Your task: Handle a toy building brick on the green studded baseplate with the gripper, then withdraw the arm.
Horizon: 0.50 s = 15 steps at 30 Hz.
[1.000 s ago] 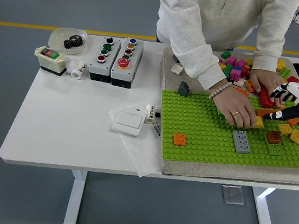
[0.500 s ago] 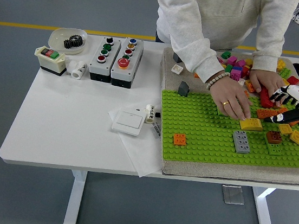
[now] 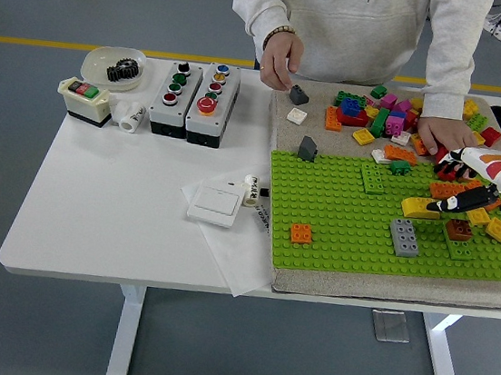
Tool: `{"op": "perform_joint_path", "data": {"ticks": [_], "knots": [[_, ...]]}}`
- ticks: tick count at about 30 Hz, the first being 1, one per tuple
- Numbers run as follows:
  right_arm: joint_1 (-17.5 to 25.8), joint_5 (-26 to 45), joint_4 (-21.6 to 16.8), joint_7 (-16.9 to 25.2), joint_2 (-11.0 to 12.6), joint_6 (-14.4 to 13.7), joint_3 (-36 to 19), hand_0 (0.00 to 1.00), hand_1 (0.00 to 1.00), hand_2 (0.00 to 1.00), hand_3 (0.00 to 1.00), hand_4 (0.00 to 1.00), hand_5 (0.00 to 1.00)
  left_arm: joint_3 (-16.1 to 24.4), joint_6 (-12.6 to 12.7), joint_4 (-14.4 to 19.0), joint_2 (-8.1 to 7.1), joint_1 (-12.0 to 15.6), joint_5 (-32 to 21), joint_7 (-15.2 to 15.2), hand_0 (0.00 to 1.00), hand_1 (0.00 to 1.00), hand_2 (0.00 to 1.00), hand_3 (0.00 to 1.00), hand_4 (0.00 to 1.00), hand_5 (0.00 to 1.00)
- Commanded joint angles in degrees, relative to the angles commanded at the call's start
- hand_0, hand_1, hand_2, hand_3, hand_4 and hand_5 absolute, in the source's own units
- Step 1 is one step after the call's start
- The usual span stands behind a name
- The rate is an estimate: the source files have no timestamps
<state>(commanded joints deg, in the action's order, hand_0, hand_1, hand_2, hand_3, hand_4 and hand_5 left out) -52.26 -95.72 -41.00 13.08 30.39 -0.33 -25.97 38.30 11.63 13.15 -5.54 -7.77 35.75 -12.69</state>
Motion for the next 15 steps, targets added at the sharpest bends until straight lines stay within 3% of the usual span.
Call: {"op": "perform_joint_path", "data": {"ticks": [15], "knots": [[0.17, -4.68, 3.52, 2.75, -3.13, -5.79, 2.36, 0.589, 0.625, 0.674, 0.637, 0.958, 0.479, 0.23, -0.04, 0.15, -0.05, -0.14, 0.55, -0.29, 0.808, 0.822, 0.8, 0.649, 0.713, 0.613]]}}
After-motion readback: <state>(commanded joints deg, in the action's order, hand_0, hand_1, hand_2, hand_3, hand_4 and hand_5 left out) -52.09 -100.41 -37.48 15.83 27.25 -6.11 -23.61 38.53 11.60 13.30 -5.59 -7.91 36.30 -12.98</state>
